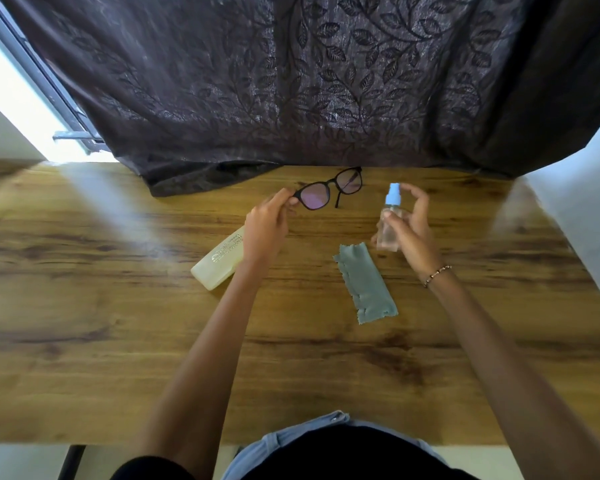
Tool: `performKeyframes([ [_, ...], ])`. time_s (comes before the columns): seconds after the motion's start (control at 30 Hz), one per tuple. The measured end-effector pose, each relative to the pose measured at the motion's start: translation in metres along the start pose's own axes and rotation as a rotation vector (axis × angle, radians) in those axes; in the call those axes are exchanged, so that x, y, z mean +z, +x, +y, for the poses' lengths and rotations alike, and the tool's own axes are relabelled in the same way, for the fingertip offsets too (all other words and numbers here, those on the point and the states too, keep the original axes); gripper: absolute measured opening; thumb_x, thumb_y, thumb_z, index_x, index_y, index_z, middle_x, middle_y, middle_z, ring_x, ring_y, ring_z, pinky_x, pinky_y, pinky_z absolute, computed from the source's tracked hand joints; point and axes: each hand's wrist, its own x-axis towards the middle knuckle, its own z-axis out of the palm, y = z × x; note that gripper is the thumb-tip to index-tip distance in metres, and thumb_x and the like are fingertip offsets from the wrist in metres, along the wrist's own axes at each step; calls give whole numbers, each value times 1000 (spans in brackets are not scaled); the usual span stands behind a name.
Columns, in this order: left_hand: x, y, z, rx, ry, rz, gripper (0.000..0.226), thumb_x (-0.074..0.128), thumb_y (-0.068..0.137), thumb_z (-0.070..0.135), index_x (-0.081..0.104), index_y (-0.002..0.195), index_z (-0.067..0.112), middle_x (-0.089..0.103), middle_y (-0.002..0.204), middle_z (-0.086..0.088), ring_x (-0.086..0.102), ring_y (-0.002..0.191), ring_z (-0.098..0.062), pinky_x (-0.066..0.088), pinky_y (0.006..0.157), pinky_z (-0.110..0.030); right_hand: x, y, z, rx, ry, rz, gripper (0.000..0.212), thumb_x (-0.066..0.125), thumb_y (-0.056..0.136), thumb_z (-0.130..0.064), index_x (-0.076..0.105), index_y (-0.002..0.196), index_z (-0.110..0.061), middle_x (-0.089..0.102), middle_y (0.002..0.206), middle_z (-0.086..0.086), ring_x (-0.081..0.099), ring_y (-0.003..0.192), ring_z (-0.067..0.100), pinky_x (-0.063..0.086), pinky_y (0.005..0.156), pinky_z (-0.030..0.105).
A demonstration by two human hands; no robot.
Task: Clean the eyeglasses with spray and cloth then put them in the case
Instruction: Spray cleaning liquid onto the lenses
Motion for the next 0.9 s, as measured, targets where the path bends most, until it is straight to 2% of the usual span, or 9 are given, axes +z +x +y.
performKeyframes([
  [0.03,0,-1,1,3,2,6,15,47,99,10,62,99,12,73,89,3,68,76,-9,37,59,-6,6,-1,-6,-28,-5,-27,48,46,99,-15,23,138,-32,60,89,6,63,64,21,58,59,39],
  [0.1,0,-4,3,-1,6,16,14,48,98,7,62,95,11,71,88,4,59,69,-3,34,55,-4,20,-4,-18,-62,-46,-50,48,40,100,-16,26,140,-38,57,81,6,56,54,19,50,44,27],
  [0.2,-3,-9,5,-11,15,33,14,49,97,6,61,90,9,69,82,3,46,62,0,34,57,-3,36,-6,-31,-93,-104,-48,46,39,98,-16,37,137,-42,55,74,4,50,48,17,38,36,20],
  [0.33,-10,-16,7,-29,-19,20,17,43,96,7,59,89,9,69,84,0,56,66,-9,34,53,-11,48,-9,-42,-171,-124,-117,50,51,96,-17,37,137,-42,52,64,5,47,45,13,41,39,18],
  [0.47,-15,-23,8,-36,-46,34,18,40,94,8,59,92,9,68,86,-1,61,70,-15,43,59,-30,57,-12,-48,-82,27,-212,52,58,92,-10,44,132,-40,55,67,-15,45,42,13,38,36,22],
  [0.5,-16,-24,8,-40,-44,40,19,40,94,8,59,93,9,68,87,-1,61,71,-15,44,59,-33,58,-13,-49,-47,109,-233,51,57,92,-6,45,131,-37,55,65,-14,44,41,13,37,35,21],
  [0.67,-16,-27,9,-45,-57,57,19,44,93,2,60,98,8,68,88,-1,61,72,-16,45,58,-35,62,-13,-52,106,383,-317,47,48,93,0,48,124,-35,53,65,4,46,41,12,31,33,18],
  [0.8,-15,-27,9,-45,-54,50,19,44,93,3,60,100,9,68,90,-2,62,72,-17,45,58,-33,68,-15,-52,139,434,-256,49,52,90,3,53,128,-27,56,91,3,53,52,10,37,38,17],
  [0.9,-13,-28,8,-47,-65,43,21,41,93,5,59,99,11,67,89,-1,62,72,-17,47,57,-35,69,-16,-50,176,469,-214,47,49,92,-1,53,129,-29,61,82,6,57,54,13,45,45,20],
])
